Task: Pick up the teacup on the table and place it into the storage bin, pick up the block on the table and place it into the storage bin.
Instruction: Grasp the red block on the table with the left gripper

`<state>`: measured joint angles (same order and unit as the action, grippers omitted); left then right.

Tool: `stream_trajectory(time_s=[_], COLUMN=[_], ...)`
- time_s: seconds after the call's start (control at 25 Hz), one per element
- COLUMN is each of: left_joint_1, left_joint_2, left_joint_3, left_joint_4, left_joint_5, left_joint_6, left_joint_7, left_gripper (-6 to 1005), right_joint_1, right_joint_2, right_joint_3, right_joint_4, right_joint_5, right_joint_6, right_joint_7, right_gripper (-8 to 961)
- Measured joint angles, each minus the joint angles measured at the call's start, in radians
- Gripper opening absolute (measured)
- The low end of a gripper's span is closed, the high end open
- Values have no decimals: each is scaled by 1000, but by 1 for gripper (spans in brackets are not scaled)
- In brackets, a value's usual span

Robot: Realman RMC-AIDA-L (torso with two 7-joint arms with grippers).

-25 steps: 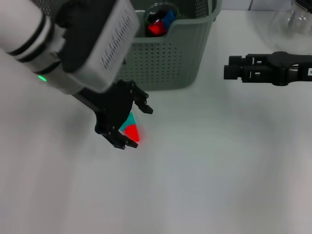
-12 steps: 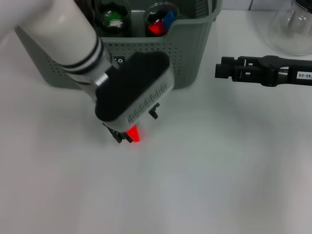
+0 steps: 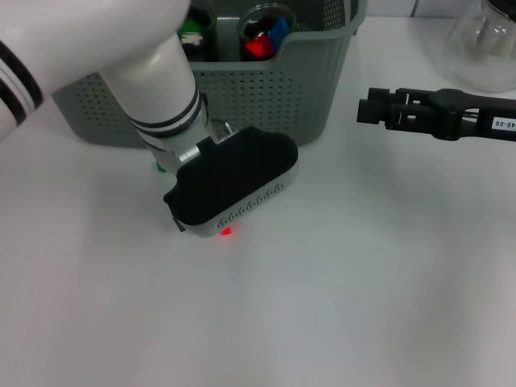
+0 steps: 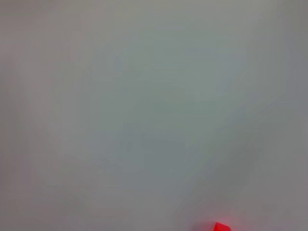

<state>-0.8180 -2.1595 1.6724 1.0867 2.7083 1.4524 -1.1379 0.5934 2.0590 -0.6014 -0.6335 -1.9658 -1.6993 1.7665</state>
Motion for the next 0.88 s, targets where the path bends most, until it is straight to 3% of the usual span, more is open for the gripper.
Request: stream_trajectory(time_s=[0.48,0.68,0.88], left_joint_1=[-20,-20,-24], left_joint_2=[4,4,2], left_joint_3=[61,72,84], left_joint_4=[-52,-54,-63], left_joint_5=[10,10,9], left_joint_6=[-57,-72,-69], left_joint_7=[1,-2,-9], left_gripper=[750,594,579], right_joint_1=[-3,-3,-6], right_joint_2=[1,1,1], right_joint_3=[19,19,13], right_joint_4=[11,12,13], right_joint_5=[1,1,1], right_joint_6=[0,-2,-7], right_joint_7=[-22,-23,-23], right_gripper=[704,704,704])
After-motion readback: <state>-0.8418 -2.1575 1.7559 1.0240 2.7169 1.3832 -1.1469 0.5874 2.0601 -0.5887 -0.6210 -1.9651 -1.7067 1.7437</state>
